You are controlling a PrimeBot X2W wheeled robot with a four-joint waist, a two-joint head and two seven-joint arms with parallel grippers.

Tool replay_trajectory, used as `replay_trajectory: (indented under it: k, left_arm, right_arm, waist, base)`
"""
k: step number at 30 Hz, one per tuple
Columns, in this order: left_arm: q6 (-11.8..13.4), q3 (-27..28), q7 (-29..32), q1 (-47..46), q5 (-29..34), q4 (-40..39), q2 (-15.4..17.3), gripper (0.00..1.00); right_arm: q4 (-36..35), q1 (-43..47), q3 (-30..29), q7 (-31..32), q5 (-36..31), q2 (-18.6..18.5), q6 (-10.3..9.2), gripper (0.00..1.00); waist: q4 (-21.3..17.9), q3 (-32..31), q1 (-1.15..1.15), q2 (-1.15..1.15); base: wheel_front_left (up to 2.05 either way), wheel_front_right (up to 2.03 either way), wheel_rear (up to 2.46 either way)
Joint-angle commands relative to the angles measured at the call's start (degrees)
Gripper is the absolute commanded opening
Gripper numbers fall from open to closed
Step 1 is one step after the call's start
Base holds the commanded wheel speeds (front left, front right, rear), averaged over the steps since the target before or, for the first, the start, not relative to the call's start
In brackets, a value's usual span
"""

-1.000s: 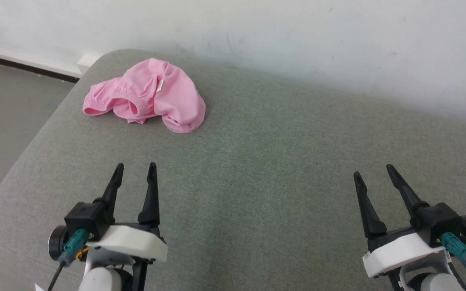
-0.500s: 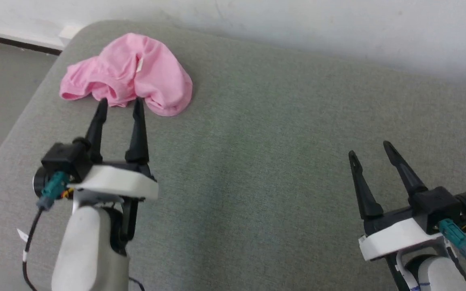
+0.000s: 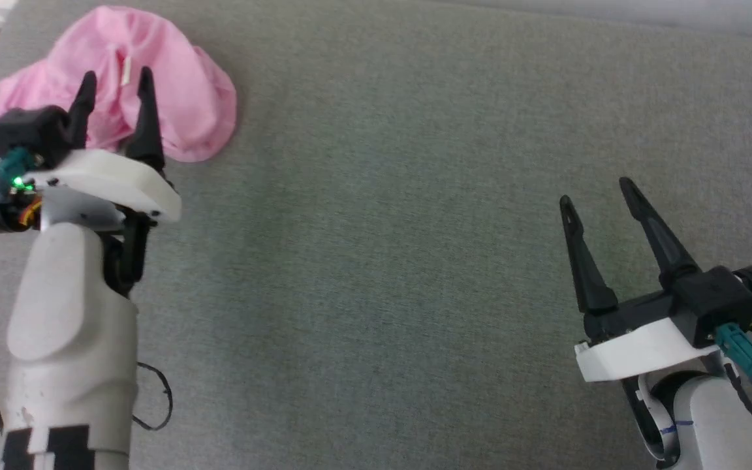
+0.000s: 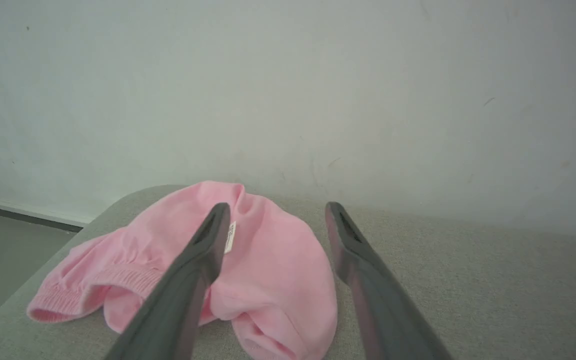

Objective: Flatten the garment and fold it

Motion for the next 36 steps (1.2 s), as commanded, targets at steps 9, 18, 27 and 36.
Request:
replay_trajectory:
  k: [9, 18, 27, 36]
  left_arm:
    - [-1.4, -0.3, 12.5, -9.4, -6.4, 17.6, 5.0, 1.00]
    - [-2.0, -7.6, 36.1, -14.1, -12.9, 28.0, 5.6, 0.67]
    - [-2.0, -10.7, 34.1, -16.0, -15.5, 25.9, 10.1, 0.00]
    - [0.3, -10.7, 7.8, -16.4, -11.0, 18.6, 11.7, 0.00]
  right_arm:
    - [0.6, -2.5, -0.4, -1.9, 0.5, -0.1, -0.05, 1.00]
    - [1.1, -3.9, 0.4, -2.7, 0.8, 0.0, -0.05, 1.00]
    - [2.6, -4.2, 0.5, -3.8, 1.2, 0.1, -0.05, 1.00]
    - [4.9, -2.0, 0.0, -4.9, 3.2, 0.2, -0.05, 1.00]
  waist:
    - [-4.9, 6.6, -0.01, 0.00]
    - [-4.0, 8.5, -0.01, 0.00]
    - [-3.3, 6.7, -0.01, 0.00]
    - [-3.0, -1.6, -0.01, 0.00]
  base:
    - [0.00, 0.00, 0.00]
    - [0.00, 0.00, 0.00]
    - [0.00, 0.00, 0.00]
    - [0.00, 0.00, 0.00]
